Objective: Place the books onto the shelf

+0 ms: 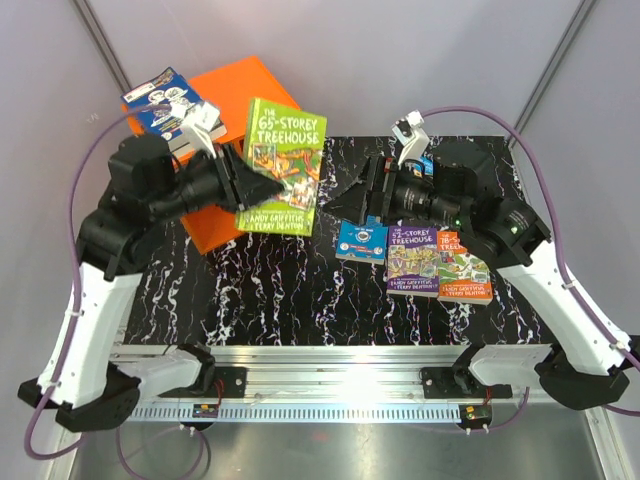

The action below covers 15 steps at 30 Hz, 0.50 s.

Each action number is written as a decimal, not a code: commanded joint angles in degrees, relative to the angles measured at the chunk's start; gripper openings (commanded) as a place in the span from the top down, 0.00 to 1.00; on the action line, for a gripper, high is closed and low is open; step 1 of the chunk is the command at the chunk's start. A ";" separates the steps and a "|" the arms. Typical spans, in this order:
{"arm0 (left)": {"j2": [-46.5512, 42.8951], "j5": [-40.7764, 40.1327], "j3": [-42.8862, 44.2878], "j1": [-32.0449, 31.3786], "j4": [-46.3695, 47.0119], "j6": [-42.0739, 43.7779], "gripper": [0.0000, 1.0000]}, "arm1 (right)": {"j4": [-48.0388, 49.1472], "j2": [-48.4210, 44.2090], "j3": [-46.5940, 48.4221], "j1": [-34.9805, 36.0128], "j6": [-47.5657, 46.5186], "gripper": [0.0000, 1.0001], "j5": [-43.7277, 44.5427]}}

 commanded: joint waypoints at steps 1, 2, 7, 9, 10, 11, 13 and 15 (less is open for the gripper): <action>4.29 -3.59 13.08 2.63 1.44 2.83 1.00 | -0.99 1.26 1.66 -0.11 -0.11 0.00 2.67; 5.25 -3.24 15.13 6.29 1.53 2.57 1.00 | -0.03 1.35 1.32 -0.02 0.24 0.00 2.33; 11.75 1.69 24.89 22.72 6.96 -5.51 1.00 | 2.35 1.18 -2.73 -0.11 3.23 0.00 -0.57; 13.17 3.87 25.34 28.70 12.30 -10.50 1.00 | 3.05 0.48 -4.91 -0.20 4.37 0.00 -1.45; 13.96 4.75 24.99 30.66 14.43 -12.45 1.00 | 3.31 0.12 -5.71 -0.11 4.81 0.00 -1.72; 15.70 7.03 24.90 32.42 16.36 -14.47 1.00 | 4.01 -0.31 -6.59 -0.20 5.08 0.00 -1.81; 18.00 8.71 24.64 37.15 21.90 -20.36 1.00 | 4.19 -1.55 -8.61 -0.11 5.87 0.00 -1.90; 21.51 9.24 25.16 39.28 24.54 -24.22 1.00 | 4.02 -2.34 -9.76 -0.20 5.96 0.00 -1.55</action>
